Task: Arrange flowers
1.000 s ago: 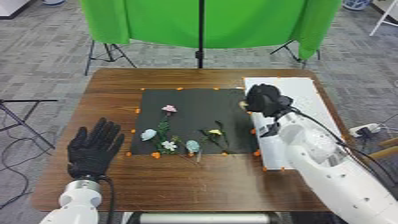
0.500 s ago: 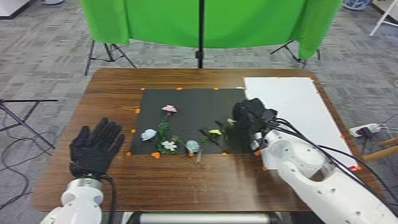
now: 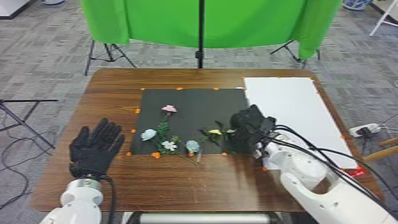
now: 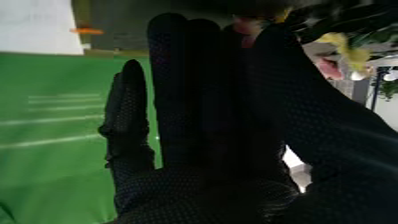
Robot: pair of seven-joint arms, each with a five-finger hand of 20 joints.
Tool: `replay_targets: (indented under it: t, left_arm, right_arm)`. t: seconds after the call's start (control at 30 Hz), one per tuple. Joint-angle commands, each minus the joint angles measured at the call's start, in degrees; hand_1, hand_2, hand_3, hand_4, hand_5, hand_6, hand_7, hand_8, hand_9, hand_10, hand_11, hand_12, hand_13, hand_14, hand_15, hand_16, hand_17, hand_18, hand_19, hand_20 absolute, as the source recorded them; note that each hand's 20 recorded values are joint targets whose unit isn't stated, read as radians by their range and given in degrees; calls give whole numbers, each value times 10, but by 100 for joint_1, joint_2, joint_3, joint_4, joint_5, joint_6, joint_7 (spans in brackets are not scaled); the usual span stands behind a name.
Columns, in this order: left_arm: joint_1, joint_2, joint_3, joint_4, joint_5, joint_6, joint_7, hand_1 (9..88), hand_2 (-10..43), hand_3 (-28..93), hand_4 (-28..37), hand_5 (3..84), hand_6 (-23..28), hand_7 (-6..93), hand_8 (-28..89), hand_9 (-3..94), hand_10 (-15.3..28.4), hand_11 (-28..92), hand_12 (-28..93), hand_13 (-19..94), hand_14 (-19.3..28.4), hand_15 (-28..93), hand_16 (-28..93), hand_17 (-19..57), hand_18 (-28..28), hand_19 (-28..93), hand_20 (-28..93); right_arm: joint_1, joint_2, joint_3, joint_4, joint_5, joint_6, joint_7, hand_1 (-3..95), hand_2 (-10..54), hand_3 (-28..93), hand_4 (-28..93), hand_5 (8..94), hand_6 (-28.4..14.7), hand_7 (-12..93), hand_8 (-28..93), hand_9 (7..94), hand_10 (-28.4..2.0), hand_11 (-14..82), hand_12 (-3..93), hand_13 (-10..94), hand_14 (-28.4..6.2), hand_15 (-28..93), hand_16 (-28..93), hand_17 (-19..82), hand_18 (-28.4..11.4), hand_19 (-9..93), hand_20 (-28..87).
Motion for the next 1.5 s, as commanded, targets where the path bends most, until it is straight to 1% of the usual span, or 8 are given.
replay_targets:
  t: [0.03,0.17,0.6,0.77,0.9,1.17,1.3,1.5]
  left_arm:
    - [74,-9,-20,11,-143,-218,-21,278,148,773,-283,496,109,136,-104,422,165,266,92,302,165,440,-98,-83,149,405,150]
    - [103,10,-51,-4,-115,-273,65,276,146,774,-283,494,109,136,-104,422,164,264,93,302,165,439,-97,-83,149,405,150]
    - [225,0,-414,39,532,-587,94,257,145,769,-283,470,105,117,-98,401,165,242,92,286,166,419,-96,-87,149,393,142]
    - [158,-29,-605,193,1057,-1128,18,249,142,764,-283,446,100,84,-90,385,159,185,79,268,148,308,-88,-85,140,362,122]
    - [91,-22,-715,232,1314,-1163,130,244,138,761,-283,426,94,63,-86,350,149,147,69,243,134,242,-75,-83,132,330,107]
    - [-161,-95,-844,351,1182,-1299,312,240,127,759,-283,367,69,45,-90,271,115,108,43,203,106,164,-69,-78,125,296,96]
    - [17,-168,-1043,308,993,-1479,378,211,165,723,-283,367,69,45,-89,283,120,109,40,206,108,157,-63,-75,123,290,96]
    - [140,-143,-1153,244,923,-1646,420,205,153,746,-283,374,72,45,-88,302,126,113,42,216,109,155,-60,-74,123,287,98]
  right_arm:
    - [-74,51,120,-125,215,-266,207,488,-95,790,-283,687,17,181,-135,711,-123,168,158,627,-85,414,277,254,-214,769,377]
    - [-123,59,235,-322,333,-427,351,453,-95,821,-283,662,10,188,-148,690,-125,168,155,618,-94,451,204,249,-215,768,376]
    - [-421,-227,1194,-982,1706,-637,376,301,-95,814,-283,568,-25,161,-136,556,-160,136,147,524,-127,454,164,233,-223,766,380]
    - [-675,-624,1825,-1140,2471,-145,390,169,-35,818,-275,500,-51,128,-115,454,-185,94,131,395,-170,284,134,181,-216,614,282]
    - [-926,-1140,2449,-1158,3063,-105,120,163,6,820,-281,451,-43,127,-115,395,-171,77,121,326,-168,188,155,137,-201,530,235]
    - [-1619,-1937,3332,-1762,5145,-493,354,162,20,832,-280,438,-39,113,-114,387,-148,57,113,303,-151,84,178,129,-180,406,185]
    - [-1914,-2159,3678,-2061,5478,-1172,202,150,35,823,-277,401,-40,83,-102,357,-154,37,102,286,-149,65,173,131,-172,350,169]
    - [-2082,-2200,3938,-2124,7211,-1104,247,123,39,820,-278,373,-37,69,-97,336,-149,22,97,265,-149,52,167,127,-167,302,160]
